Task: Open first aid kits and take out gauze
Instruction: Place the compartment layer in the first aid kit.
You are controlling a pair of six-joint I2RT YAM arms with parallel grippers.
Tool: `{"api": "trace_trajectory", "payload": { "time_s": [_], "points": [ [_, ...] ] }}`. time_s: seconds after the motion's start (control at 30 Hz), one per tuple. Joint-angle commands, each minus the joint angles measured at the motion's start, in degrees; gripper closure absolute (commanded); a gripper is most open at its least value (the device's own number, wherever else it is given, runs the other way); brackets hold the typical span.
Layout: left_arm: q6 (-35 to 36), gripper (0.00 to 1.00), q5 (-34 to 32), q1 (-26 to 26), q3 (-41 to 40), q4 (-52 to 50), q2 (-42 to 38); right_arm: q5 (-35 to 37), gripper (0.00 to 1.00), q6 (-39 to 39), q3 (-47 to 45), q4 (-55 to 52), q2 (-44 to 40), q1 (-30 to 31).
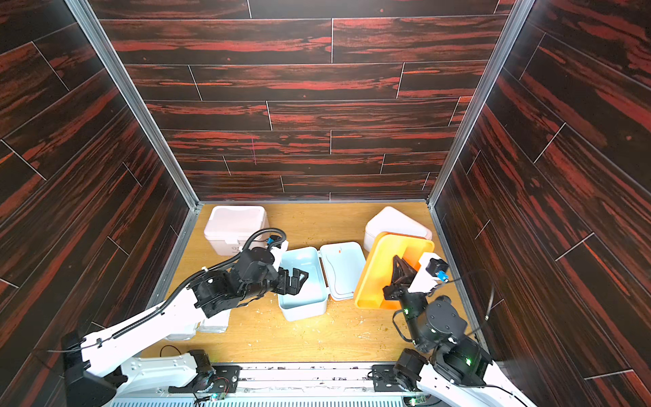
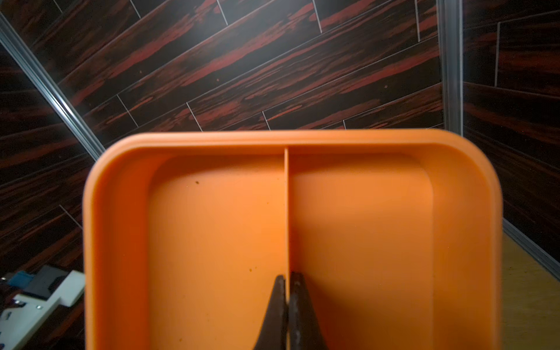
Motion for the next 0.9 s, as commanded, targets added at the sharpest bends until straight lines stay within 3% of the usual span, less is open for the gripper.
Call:
{"api": "trace_trajectory", "payload": {
  "time_s": [0.0, 0.23, 0.5, 0.7, 0.87],
  "points": [
    [-1.8, 0.0, -4.2, -0.1, -4.5, 4.0, -6.3, -6.1, 1.0, 0.8, 3.7, -0.4, 6.8, -0.2],
    [-5.7, 0.0, -13.3, -0.1, -17.4, 10.2, -20.2, -15.1, 1.0, 4.5, 14.3, -7.7, 27.9, -0.3],
    [-7.9, 0.0, -16.4, 0.0, -24.2, 9.0, -29.6, -25.6, 1.0, 8.6, 27.4, -15.6, 50.5, -0.7],
    [-8.0, 0.0, -17.8, -0.1, -25.5, 7.3, -32.7, -24.5, 1.0, 14.7, 41.6, -28.0, 67.2, -0.8],
    [-7.4, 0.0, -18.4, -0.1, -25.7, 6.8, -33.8, -25.4, 1.0, 17.4, 48.3, -32.6, 75.4, -0.8]
  ]
}}
